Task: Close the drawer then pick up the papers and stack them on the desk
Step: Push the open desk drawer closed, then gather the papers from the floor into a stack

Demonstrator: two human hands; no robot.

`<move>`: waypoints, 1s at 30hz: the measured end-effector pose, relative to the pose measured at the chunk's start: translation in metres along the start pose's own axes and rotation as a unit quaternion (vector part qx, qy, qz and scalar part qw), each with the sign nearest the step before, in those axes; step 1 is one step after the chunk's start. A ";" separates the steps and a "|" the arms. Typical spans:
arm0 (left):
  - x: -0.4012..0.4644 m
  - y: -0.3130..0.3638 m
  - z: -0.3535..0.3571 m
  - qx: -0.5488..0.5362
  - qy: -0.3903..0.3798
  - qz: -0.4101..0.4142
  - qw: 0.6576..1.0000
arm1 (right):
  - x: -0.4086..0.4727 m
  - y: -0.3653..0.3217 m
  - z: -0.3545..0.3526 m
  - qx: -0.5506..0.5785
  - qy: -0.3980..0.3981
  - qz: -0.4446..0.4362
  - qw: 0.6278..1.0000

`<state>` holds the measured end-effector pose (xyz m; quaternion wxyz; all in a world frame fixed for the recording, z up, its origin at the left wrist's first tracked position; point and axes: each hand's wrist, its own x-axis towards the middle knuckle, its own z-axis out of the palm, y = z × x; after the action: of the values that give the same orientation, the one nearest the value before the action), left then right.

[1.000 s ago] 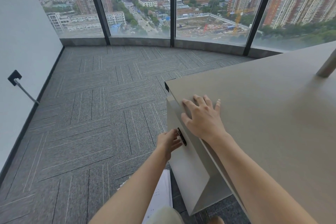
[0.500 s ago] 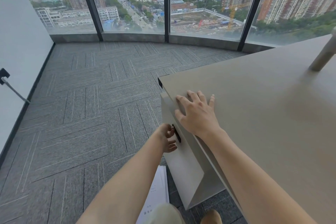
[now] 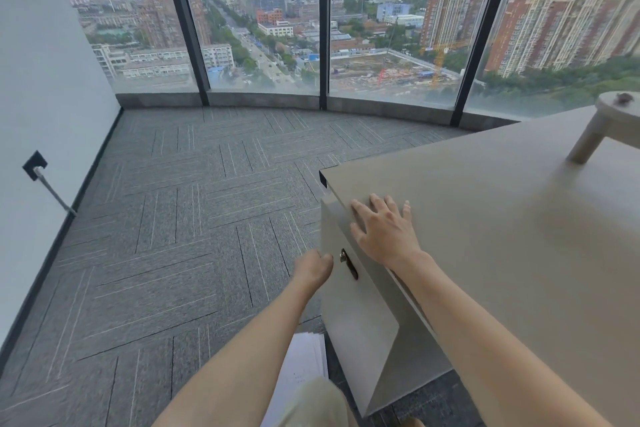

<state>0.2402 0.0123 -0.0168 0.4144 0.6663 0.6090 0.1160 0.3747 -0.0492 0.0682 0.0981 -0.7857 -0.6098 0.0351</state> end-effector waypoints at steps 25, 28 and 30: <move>-0.192 -0.148 -0.145 -0.034 0.067 0.012 0.997 | -0.157 -0.163 -0.006 0.041 -0.123 -0.047 0.990; -0.184 -0.171 -0.139 -0.053 0.072 -0.020 0.996 | -0.143 -0.166 0.015 0.050 -0.146 -0.049 0.987; -0.171 -0.185 -0.134 -0.063 0.073 -0.040 0.994 | -0.128 -0.167 0.034 0.051 -0.169 -0.051 0.983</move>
<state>-0.0203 -0.1038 -0.0007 0.4142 0.6035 0.6555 0.1860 0.1774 -0.1292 0.0599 0.0354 -0.7303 -0.6541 0.1937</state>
